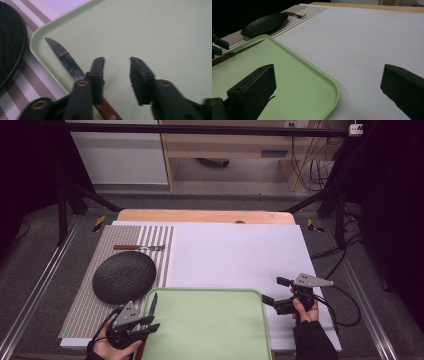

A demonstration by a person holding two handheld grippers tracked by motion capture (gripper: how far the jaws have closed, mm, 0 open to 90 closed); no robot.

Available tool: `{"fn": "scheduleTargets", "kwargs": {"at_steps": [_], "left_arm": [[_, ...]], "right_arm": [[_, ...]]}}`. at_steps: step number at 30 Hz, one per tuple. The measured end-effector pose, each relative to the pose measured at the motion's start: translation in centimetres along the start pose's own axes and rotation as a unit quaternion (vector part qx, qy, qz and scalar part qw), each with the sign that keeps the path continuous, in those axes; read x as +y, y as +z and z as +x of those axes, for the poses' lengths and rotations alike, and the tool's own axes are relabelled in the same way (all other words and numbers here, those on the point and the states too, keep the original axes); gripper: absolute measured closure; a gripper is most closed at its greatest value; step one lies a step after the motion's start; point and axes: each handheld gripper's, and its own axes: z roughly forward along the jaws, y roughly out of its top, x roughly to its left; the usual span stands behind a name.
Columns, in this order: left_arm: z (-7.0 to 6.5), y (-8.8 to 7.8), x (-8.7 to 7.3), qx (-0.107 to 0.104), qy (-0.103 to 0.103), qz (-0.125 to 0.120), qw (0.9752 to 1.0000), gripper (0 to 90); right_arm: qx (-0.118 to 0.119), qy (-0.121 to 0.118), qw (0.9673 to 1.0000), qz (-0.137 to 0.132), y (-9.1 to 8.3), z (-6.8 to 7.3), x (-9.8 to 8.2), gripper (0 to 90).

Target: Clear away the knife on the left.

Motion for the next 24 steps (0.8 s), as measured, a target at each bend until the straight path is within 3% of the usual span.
{"fn": "scheduleTargets", "kwargs": {"at_steps": [6,13,19,24], "left_arm": [[1.3,-0.3,0.6,-0.011,-0.003,-0.022,0.9997,35.6],[2.6,-0.5,1.4,0.014,0.000,-0.012,0.9998,8.9],[3.6,-0.8,2.3,0.001,0.001,-0.036,0.9994,3.4],[4.5,-1.0,3.1,-0.002,0.008,-0.033,0.9994,1.0]], "right_arm": [[0.000,0.001,1.0000,-0.001,0.0,0.0,0.0,0.8],[-0.001,-0.002,1.0000,0.000,0.0,-0.1,0.0,0.7],[-0.003,0.000,1.0000,0.000,0.0,-0.1,0.0,0.7],[-0.004,0.000,1.0000,0.000,0.1,-0.1,0.0,0.6]]}}
